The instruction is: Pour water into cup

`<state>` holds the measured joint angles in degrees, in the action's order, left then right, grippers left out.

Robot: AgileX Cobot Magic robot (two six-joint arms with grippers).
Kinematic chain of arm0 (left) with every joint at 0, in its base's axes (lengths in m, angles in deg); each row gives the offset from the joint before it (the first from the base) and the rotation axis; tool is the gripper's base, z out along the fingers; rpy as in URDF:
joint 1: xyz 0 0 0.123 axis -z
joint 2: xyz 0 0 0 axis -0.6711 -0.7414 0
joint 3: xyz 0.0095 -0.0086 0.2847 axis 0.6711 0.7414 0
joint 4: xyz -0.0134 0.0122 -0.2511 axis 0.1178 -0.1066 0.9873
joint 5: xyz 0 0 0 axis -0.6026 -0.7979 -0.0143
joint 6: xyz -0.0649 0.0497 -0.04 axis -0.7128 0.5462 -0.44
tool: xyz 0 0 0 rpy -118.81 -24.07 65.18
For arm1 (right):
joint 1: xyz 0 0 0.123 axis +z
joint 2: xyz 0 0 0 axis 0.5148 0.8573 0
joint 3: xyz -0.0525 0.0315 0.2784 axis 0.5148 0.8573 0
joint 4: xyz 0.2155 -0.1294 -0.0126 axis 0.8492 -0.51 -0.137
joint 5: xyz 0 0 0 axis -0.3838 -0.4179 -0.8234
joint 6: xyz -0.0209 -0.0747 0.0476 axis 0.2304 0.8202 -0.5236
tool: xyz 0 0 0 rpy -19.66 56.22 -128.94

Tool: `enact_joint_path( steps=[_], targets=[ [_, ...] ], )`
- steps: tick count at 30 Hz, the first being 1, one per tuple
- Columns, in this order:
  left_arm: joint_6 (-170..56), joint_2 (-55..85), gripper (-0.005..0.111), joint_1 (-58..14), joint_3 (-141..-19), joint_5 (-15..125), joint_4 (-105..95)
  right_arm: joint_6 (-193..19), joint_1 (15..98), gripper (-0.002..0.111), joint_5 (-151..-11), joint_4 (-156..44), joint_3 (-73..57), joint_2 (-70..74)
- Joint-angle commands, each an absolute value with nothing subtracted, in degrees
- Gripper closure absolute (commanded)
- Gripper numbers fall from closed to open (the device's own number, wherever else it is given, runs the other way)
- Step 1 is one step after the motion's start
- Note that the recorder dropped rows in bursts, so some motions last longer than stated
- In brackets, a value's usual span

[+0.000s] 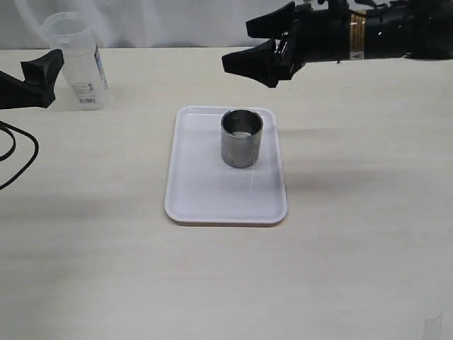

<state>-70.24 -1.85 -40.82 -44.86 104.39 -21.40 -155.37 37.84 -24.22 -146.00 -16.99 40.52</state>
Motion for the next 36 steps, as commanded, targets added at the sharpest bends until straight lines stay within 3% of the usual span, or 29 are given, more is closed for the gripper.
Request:
enact_joint_path(
  steps=[1,3,8,9,22,30,32,36],
  targets=[
    [-72.2,4.5,0.018,-41.1,-44.7,96.1,-20.7,-163.5,37.7,0.012,-24.7,-151.3,-16.4,34.5],
    [-73.9,7.7,0.018,-41.1,-44.7,91.4,-21.0,-163.4,37.7,0.029,-24.7,-151.4,-14.9,32.1],
    [-76.1,15.5,0.018,-41.1,-44.7,81.7,-21.0,-160.7,37.7,0.100,-23.6,-151.4,-10.0,26.6],
    [-76.5,17.4,0.018,-41.1,-44.7,80.1,-21.0,-160.6,37.7,0.103,-23.1,-151.4,-9.3,25.7],
    [-82.4,44.2,0.018,-41.1,-35.7,75.6,-20.8,-162.8,37.7,0.104,-22.5,-149.9,-1.1,13.6],
    [-82.0,48.5,0.019,-41.1,-35.4,68.4,-20.8,-165.0,37.7,0.104,-22.5,-150.1,2.1,6.0],
    [-82.2,48.5,0.029,-41.1,-35.4,65.4,-20.2,-165.0,37.7,0.104,-22.5,-150.1,3.0,4.0],
    [-82.2,48.6,0.070,-41.1,-35.4,63.3,-20.6,-165.0,37.7,0.104,-23.1,-150.1,4.6,0.3]
  ],
)
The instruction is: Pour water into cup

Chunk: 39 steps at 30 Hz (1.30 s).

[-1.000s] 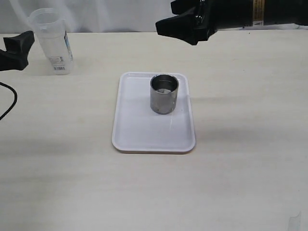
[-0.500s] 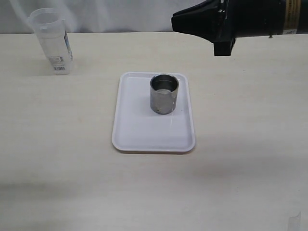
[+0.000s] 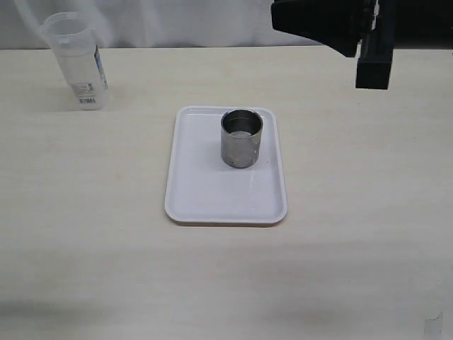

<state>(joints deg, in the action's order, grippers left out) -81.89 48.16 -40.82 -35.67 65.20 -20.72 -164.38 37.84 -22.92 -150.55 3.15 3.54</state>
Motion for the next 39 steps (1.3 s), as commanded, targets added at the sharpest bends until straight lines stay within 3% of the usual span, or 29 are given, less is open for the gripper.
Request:
enact_joint_path(
  steps=[1,2,4,14,22,39],
  targets=[
    [-82.4,48.8,0.079,-41.1,-35.4,63.3,-20.6,-165.0,37.7,0.104,-23.4,-150.1,4.9,-0.7],
    [-82.5,49.3,0.093,-40.7,-35.4,63.0,-20.6,-165.0,37.7,0.104,-24.6,-150.1,5.8,-2.4],
    [-82.6,50.7,0.107,-39.8,-35.4,61.9,-20.6,-165.2,37.7,0.104,-26.9,-150.1,7.4,-5.2],
    [-86.9,65.0,0.107,-39.3,-35.4,54.8,-20.5,-168.4,37.7,0.104,-36.3,-150.1,14.0,-21.5],
    [-86.9,69.5,0.107,-39.3,-35.4,53.4,-20.6,-173.0,37.7,0.104,-53.8,-150.1,21.5,-40.8],
    [-86.9,69.5,0.107,-39.3,-35.4,53.5,-20.6,-173.0,37.7,0.104,-54.9,-150.1,24.1,-56.5]
  ],
)
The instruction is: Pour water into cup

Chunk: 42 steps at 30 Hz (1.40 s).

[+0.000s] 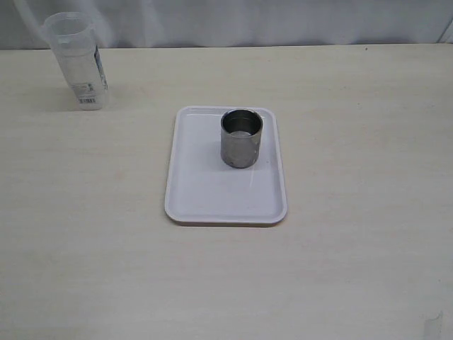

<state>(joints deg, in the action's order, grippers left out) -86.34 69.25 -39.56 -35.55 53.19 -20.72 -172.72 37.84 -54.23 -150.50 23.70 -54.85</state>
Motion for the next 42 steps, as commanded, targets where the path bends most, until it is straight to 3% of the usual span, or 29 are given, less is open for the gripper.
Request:
enact_joint_path(
  steps=[1,28,42],
  targets=[
    [-86.8,69.5,0.107,-39.3,-35.4,53.6,-20.6,-173.0,37.7,0.104,-54.9,-150.1,24.1,-56.8],
    [-86.3,69.5,0.107,-39.3,-35.4,53.6,-20.3,-173.0,37.7,0.104,-54.9,-150.1,24.1,-57.7],
    [-69.9,76.4,0.107,-39.5,-35.4,45.2,-10.6,-173.0,37.7,0.104,-54.9,-150.1,24.1,-57.7]
  ],
)
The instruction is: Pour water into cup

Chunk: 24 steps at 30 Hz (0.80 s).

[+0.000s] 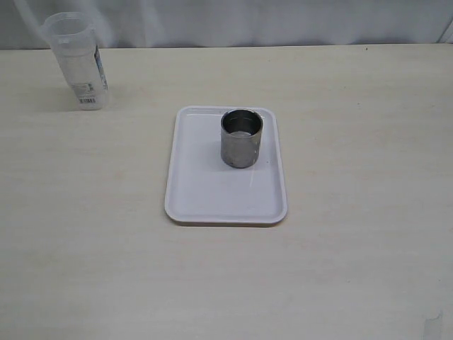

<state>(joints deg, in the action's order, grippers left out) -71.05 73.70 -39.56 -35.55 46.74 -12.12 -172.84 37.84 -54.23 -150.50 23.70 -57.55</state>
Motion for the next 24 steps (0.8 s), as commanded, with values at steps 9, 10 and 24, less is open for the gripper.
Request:
enact_joint_path(
  steps=[9,10,24],
  targets=[
    [-68.9,83.6,0.107,-39.5,-32.4,45.9,-10.5,-173.0,37.7,0.104,-54.9,-150.1,24.1,-57.7],
    [-68.4,84.7,0.107,-39.5,-31.2,46.3,-10.5,-173.0,37.7,0.104,-54.9,-150.1,24.1,-57.7],
    [-66.9,84.8,0.107,-43.5,-21.0,46.9,-10.1,-173.0,37.7,0.104,-54.8,-150.1,24.1,-57.7]
  ],
)
